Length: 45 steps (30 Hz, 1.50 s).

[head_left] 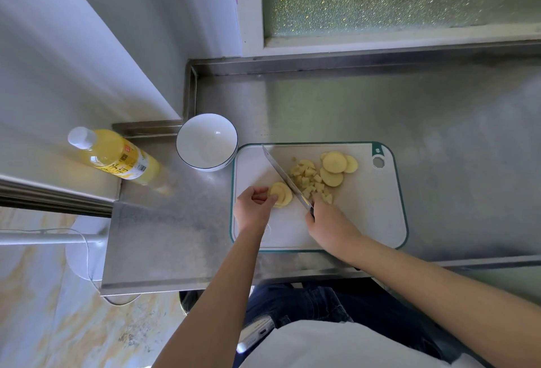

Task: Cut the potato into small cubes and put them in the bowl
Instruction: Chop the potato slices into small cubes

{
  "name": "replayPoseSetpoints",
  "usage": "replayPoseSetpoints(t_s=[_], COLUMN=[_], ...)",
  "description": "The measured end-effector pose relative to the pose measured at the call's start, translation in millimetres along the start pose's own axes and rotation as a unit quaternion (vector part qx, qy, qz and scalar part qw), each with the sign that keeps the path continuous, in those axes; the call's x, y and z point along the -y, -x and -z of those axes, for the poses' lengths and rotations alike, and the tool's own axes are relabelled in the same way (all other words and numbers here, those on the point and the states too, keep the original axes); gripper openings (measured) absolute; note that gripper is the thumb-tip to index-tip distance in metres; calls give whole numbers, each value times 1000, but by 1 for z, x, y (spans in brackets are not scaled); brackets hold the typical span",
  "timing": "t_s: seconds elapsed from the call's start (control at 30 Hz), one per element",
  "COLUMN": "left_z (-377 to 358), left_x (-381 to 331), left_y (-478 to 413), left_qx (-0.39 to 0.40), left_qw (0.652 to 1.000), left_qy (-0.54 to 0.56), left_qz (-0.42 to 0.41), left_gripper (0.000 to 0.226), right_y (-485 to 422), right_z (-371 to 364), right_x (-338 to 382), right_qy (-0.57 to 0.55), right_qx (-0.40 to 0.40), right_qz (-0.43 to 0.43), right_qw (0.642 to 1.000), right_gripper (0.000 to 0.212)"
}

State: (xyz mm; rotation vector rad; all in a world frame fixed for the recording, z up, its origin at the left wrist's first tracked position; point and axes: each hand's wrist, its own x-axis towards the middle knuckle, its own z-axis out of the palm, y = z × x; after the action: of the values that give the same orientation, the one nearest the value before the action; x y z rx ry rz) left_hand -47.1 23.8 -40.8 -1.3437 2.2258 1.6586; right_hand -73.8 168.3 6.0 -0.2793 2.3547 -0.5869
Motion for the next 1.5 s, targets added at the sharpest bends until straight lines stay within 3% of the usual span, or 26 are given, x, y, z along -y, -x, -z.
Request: replayPoseSetpoints(t_s=[0.1, 0.2, 0.37, 0.6, 0.97, 1.07, 1.5], left_z=[1, 3, 4, 3, 1, 1, 2], left_x=[0, 0, -3, -6, -7, -8, -10], left_y=[0, 0, -1, -2, -1, -1, -1], left_qx=[1, 2, 4, 0, -6, -5, 0], left_qw=[1000, 1000, 1000, 999, 999, 998, 999], left_qy=[5, 9, 8, 8, 13, 14, -6], left_qz=[-3, 6, 19, 43, 52, 54, 49], left_gripper=[19, 17, 15, 16, 20, 19, 16], right_y=[0, 0, -2, 4, 7, 5, 0], right_z=[-3, -5, -4, 5, -1, 1, -3], right_x=[0, -1, -4, -5, -2, -2, 5], right_qy=[-2, 5, -3, -53, -26, -23, -18], right_qx=[-3, 0, 2, -4, -7, 0, 18], right_qz=[7, 23, 16, 15, 13, 3, -28], right_qw=[1000, 1000, 1000, 998, 1000, 1000, 999], right_gripper=[5, 14, 5, 18, 6, 14, 10])
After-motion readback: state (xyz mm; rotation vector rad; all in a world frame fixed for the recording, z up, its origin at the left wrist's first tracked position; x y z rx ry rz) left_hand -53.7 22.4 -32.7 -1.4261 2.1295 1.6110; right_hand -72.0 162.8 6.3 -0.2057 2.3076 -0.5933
